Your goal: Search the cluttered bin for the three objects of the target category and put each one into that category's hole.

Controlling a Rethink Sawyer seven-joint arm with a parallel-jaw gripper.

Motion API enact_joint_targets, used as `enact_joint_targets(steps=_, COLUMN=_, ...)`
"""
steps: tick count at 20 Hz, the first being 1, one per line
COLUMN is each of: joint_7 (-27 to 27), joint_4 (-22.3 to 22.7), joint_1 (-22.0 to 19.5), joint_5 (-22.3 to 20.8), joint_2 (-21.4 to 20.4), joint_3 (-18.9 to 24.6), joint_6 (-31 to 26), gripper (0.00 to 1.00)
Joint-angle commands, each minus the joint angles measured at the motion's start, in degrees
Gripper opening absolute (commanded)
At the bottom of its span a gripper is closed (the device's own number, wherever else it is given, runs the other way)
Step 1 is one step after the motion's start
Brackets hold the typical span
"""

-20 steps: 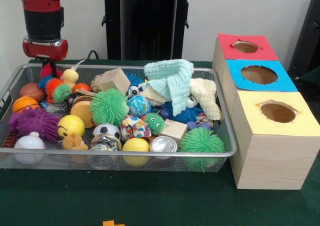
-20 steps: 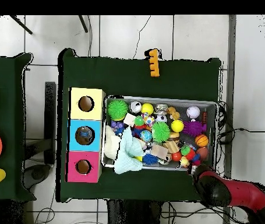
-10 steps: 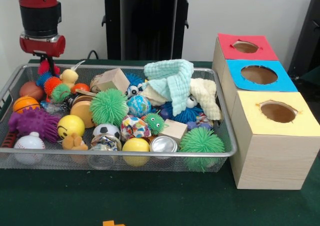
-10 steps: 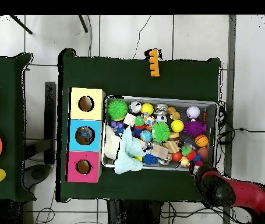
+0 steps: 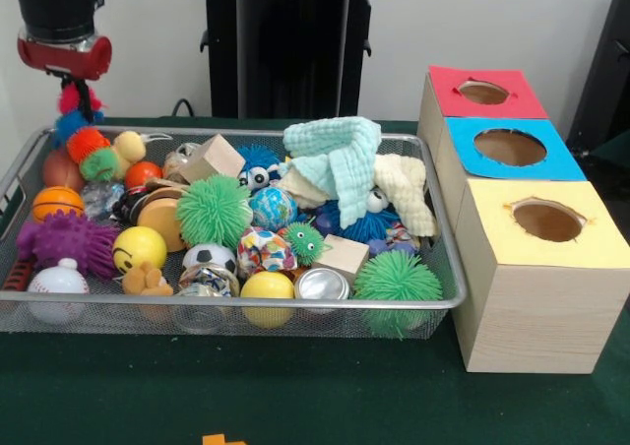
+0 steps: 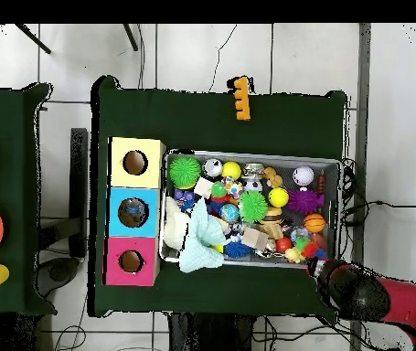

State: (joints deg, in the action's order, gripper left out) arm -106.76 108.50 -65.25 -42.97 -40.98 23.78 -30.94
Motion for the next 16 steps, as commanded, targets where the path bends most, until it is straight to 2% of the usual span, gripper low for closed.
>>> enact_joint_targets(steps=1, joint_7=17.0, joint_4=2.2, joint_1=-1.5, joint_5=4.1, joint_2=-6.9, joint_3=6.5, joint_6=-11.1, gripper=0.00)
enact_joint_targets(steps=9, joint_7=15.7, joint_4=3.4, joint_1=-2.6, joint_5=4.0, joint_2=-8.2, joint_3=8.2, joint_6=-11.4, gripper=0.00)
enact_joint_targets(steps=14, joint_7=12.0, joint_4=3.2, joint_1=-1.6, joint_5=0.9, joint_2=-5.0, joint_3=7.2, joint_6=-7.7, gripper=0.00)
enact_joint_targets(steps=16, joint_7=11.0, joint_4=3.7, joint_1=-1.2, joint_5=0.4, joint_2=-4.9, joint_3=6.9, joint_6=-6.9, gripper=0.00)
